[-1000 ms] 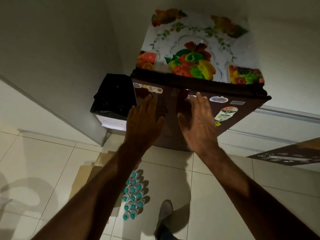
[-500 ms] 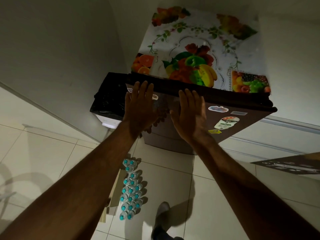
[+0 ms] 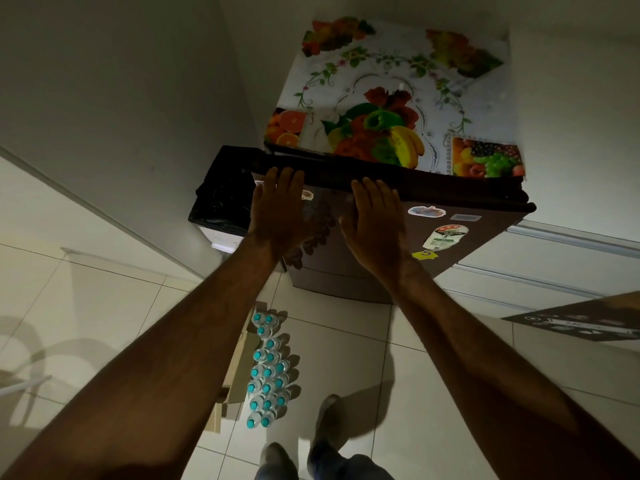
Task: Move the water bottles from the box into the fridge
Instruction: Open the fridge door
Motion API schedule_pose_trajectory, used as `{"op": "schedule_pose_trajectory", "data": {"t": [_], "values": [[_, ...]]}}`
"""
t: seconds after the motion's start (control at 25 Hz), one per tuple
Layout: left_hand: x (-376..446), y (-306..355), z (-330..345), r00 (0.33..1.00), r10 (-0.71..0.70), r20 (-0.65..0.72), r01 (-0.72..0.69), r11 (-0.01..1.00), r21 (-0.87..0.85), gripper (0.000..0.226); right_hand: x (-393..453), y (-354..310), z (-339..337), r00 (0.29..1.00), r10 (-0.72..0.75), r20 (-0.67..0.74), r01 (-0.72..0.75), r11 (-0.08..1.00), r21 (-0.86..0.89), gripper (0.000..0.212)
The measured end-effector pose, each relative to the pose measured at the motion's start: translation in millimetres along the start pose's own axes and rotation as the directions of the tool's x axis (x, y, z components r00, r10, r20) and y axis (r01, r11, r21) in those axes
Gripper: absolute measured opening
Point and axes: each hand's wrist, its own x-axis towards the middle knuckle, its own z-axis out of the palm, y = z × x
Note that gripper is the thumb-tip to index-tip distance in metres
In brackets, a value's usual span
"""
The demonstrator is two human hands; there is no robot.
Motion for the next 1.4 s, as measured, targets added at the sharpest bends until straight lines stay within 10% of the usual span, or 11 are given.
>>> {"op": "schedule_pose_trajectory", "data": {"t": [0.8,1.4], "values": [[-211.0,50.0,0.6,0.986,0.054,0.156,-0.031,0.989,-0.148,0.09,-160.7,-26.1,-43.0,0.992,0.124,-0.008,-0.122,0.983,0.137,0.065],[-304.2,173.6,-32.0,0.915,0.354,0.194,-0.302,0.919,-0.255,0.027,-309.5,8.5,-100.2,0.952,0.305,-0.009,-0.3,0.939,0.166,0.036]]}}
